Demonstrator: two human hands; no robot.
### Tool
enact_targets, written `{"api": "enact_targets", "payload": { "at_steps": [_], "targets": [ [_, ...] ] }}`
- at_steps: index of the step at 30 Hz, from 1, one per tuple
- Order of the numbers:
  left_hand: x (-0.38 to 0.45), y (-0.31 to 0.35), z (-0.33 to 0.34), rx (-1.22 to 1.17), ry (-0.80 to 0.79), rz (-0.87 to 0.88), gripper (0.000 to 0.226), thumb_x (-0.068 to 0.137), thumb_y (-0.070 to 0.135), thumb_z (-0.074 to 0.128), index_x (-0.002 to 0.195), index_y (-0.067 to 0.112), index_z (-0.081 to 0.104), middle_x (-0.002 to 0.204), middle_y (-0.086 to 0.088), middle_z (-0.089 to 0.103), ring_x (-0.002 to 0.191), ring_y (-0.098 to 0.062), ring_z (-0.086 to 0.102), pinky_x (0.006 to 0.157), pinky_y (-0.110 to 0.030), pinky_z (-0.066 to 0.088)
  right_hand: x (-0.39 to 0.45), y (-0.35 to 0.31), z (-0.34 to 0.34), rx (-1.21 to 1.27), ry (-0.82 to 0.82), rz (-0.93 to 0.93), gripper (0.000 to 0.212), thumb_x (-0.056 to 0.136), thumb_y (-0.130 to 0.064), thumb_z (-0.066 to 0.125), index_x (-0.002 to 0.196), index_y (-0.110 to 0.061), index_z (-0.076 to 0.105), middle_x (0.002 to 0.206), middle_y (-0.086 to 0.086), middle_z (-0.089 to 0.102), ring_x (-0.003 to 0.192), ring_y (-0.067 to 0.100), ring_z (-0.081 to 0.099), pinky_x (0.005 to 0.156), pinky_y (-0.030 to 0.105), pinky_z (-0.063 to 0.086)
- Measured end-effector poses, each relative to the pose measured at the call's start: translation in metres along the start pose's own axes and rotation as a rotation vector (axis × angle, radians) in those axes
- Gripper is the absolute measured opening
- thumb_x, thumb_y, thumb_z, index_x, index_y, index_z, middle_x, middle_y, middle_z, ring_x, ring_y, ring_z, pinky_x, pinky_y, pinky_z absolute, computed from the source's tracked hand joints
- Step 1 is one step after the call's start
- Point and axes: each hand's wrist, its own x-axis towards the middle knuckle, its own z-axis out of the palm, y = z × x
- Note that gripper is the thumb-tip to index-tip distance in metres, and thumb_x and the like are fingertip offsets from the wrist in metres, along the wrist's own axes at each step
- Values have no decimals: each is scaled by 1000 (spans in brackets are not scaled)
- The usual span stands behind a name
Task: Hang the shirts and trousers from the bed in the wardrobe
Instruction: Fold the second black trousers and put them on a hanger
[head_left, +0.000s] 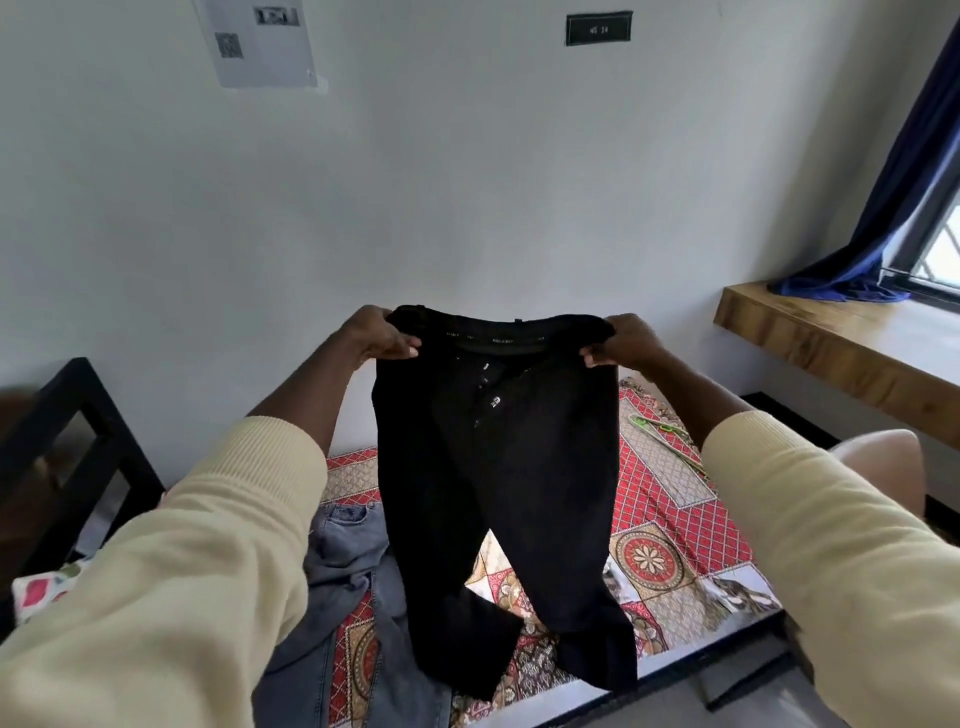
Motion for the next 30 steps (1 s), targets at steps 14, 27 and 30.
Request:
{"api": "enact_targets", "payload": {
  "at_steps": [14, 27, 30],
  "targets": [
    [12, 24, -5, 80, -59, -50, 18, 99, 4, 47, 100, 10, 64, 91, -12, 62, 61, -14, 63, 57, -25, 52, 2, -10, -12, 679, -123, 190, 14, 88, -12, 68, 99, -5, 65, 96, 14, 69, 79, 24, 68, 75, 34, 58],
    [0, -68, 32, 682, -192, 125, 27, 74, 16, 83, 98, 15, 69, 102, -6, 67, 97, -23, 61, 82, -33, 48, -22, 37, 27, -81, -171, -5, 22, 77, -13, 81, 90, -11, 64, 86, 7, 61, 78, 20, 57, 61, 24, 43],
    [-4, -71, 36, 826, -181, 213, 20, 83, 18, 76, 93, 14, 59, 95, -6, 60, 87, -21, 55, 66, -28, 39, -21, 40, 25, -285, -209, -91, 20, 81, -17, 77, 93, -15, 61, 94, 6, 57, 88, 23, 52, 63, 25, 38]
  ]
}}
